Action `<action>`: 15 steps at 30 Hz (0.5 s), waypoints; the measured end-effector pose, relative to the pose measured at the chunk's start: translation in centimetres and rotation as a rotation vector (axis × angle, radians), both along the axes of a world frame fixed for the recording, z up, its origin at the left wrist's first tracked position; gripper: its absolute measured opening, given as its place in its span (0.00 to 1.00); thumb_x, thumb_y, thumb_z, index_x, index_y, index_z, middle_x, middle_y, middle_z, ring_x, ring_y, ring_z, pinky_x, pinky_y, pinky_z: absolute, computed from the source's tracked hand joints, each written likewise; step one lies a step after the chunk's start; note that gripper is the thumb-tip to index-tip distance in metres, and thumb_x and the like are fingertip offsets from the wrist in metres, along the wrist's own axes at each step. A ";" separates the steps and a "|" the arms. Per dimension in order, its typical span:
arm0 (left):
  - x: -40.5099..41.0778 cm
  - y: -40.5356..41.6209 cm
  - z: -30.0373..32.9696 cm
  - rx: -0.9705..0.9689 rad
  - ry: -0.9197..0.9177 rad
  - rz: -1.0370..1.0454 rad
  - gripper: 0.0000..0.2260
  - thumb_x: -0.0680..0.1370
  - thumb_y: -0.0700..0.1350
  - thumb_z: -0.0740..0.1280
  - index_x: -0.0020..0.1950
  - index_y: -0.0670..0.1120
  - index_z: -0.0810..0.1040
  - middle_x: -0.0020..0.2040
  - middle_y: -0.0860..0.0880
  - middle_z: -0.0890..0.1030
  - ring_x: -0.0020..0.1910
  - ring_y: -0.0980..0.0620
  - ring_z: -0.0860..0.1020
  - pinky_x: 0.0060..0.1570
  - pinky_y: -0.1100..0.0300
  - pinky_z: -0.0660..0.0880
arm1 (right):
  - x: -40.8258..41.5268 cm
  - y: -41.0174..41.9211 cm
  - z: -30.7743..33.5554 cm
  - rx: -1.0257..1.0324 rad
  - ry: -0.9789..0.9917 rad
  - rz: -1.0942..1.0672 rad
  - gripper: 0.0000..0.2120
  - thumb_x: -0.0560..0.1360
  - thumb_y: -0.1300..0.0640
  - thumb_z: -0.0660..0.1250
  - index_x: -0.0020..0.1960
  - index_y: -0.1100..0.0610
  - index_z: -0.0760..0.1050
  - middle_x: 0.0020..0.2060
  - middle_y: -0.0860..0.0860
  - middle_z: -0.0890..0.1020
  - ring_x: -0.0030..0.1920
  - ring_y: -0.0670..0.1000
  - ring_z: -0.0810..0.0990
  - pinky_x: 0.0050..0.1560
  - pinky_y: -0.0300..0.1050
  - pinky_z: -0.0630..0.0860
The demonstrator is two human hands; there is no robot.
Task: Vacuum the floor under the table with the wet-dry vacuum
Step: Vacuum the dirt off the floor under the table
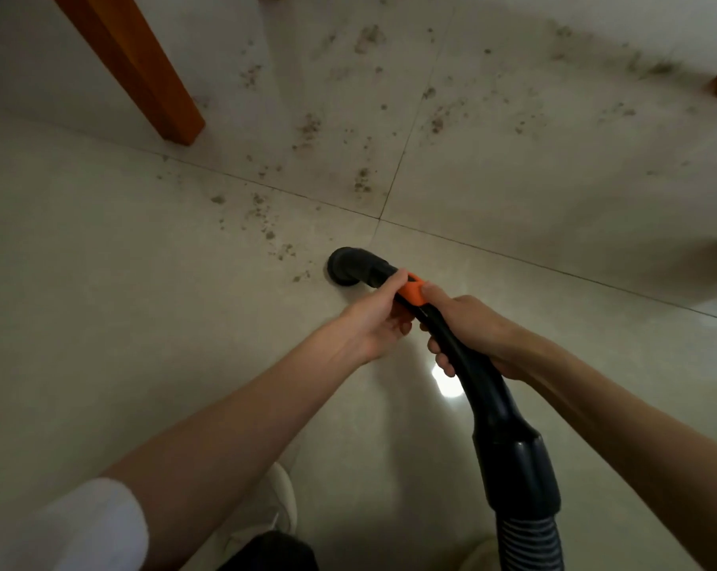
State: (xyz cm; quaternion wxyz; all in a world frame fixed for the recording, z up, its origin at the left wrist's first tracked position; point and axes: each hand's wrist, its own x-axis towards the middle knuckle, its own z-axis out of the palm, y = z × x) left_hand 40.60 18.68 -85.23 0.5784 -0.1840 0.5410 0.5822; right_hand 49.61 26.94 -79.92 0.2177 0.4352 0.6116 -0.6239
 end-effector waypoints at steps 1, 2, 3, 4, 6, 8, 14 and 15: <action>-0.2 -0.3 0.1 0.001 -0.003 0.000 0.10 0.79 0.50 0.64 0.47 0.43 0.76 0.39 0.48 0.77 0.37 0.55 0.73 0.37 0.64 0.70 | -0.1 -0.3 0.1 0.006 0.000 0.011 0.24 0.80 0.42 0.54 0.47 0.64 0.72 0.28 0.56 0.75 0.22 0.50 0.74 0.25 0.40 0.74; -0.4 -0.7 0.1 0.000 -0.003 0.001 0.10 0.78 0.50 0.64 0.47 0.43 0.76 0.39 0.48 0.77 0.37 0.55 0.74 0.37 0.64 0.70 | -0.3 -0.5 0.1 0.011 -0.002 0.020 0.24 0.80 0.42 0.54 0.48 0.65 0.72 0.28 0.56 0.75 0.22 0.50 0.74 0.25 0.40 0.74; -0.6 -0.9 0.1 -0.003 -0.001 0.003 0.10 0.78 0.50 0.64 0.48 0.43 0.76 0.39 0.48 0.77 0.38 0.55 0.74 0.37 0.64 0.70 | -0.5 -0.8 0.1 0.018 -0.002 0.028 0.24 0.80 0.43 0.54 0.48 0.65 0.71 0.28 0.56 0.75 0.22 0.50 0.74 0.25 0.40 0.74; -0.8 -1.2 0.1 -0.004 0.003 0.007 0.10 0.78 0.50 0.64 0.48 0.43 0.76 0.40 0.48 0.77 0.38 0.55 0.74 0.37 0.64 0.71 | -0.6 -1.0 0.0 0.025 -0.002 0.032 0.24 0.81 0.43 0.54 0.49 0.65 0.71 0.28 0.56 0.75 0.22 0.50 0.74 0.25 0.39 0.74; -1.0 -1.4 0.1 0.000 0.005 0.017 0.11 0.79 0.50 0.64 0.51 0.42 0.76 0.41 0.47 0.77 0.39 0.54 0.74 0.38 0.64 0.71 | -0.9 -1.3 -0.1 0.043 -0.002 0.023 0.25 0.80 0.43 0.54 0.49 0.65 0.72 0.28 0.56 0.75 0.21 0.49 0.74 0.24 0.39 0.74; -1.3 -1.4 0.1 0.003 0.003 0.027 0.12 0.78 0.50 0.65 0.53 0.42 0.75 0.42 0.47 0.78 0.40 0.54 0.75 0.39 0.63 0.72 | -1.3 -1.4 -0.3 0.057 0.002 0.008 0.25 0.80 0.42 0.54 0.49 0.66 0.72 0.28 0.56 0.75 0.21 0.49 0.74 0.24 0.39 0.73; -2.0 -2.0 -0.2 0.022 0.020 0.045 0.11 0.79 0.50 0.63 0.50 0.42 0.75 0.41 0.47 0.77 0.40 0.54 0.74 0.39 0.64 0.71 | -2.3 -1.8 -0.4 0.066 -0.010 0.048 0.26 0.80 0.42 0.54 0.50 0.66 0.72 0.28 0.56 0.76 0.21 0.50 0.75 0.24 0.39 0.74; -1.8 -2.3 -0.2 0.030 0.021 0.053 0.10 0.79 0.50 0.63 0.48 0.43 0.75 0.40 0.48 0.76 0.39 0.54 0.74 0.39 0.64 0.70 | -2.4 -1.9 -0.4 0.063 -0.016 0.067 0.26 0.80 0.42 0.54 0.51 0.67 0.72 0.28 0.56 0.76 0.22 0.50 0.75 0.24 0.40 0.74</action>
